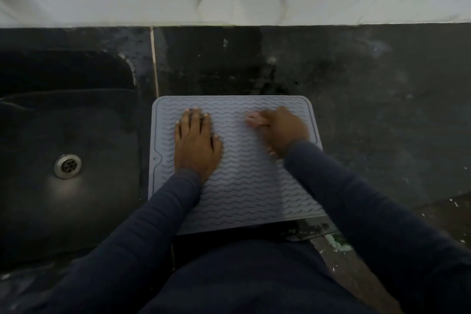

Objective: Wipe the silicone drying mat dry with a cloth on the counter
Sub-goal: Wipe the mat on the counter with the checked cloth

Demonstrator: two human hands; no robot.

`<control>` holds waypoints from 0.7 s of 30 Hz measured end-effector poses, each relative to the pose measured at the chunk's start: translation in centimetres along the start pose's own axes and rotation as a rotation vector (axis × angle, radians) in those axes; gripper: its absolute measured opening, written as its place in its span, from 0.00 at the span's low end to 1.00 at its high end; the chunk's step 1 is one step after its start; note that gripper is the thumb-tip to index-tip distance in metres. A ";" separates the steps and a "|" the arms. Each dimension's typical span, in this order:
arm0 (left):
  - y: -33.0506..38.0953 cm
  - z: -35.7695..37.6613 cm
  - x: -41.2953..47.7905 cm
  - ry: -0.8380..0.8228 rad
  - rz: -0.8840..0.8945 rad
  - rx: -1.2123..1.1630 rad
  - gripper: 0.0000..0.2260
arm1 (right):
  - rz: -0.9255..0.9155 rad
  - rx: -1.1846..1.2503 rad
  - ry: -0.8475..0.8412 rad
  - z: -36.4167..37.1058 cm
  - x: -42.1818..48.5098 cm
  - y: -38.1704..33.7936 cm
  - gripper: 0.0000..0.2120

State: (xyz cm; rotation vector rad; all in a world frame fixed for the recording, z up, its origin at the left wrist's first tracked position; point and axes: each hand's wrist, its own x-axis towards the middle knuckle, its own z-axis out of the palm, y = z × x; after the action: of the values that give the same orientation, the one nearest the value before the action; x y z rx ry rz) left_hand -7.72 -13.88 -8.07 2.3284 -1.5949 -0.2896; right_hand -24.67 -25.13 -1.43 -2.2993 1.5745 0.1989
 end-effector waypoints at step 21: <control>-0.5 0.2 0.1 0.013 -0.009 -0.070 0.31 | 0.173 -0.138 0.007 -3.5 0.8 5.8 0.21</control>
State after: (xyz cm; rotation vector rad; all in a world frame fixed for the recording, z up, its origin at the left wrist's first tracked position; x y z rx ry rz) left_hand -7.34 -13.83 -8.47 2.2810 -1.5429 -0.3270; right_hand -30.04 -28.99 0.44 -2.2649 1.8166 0.3531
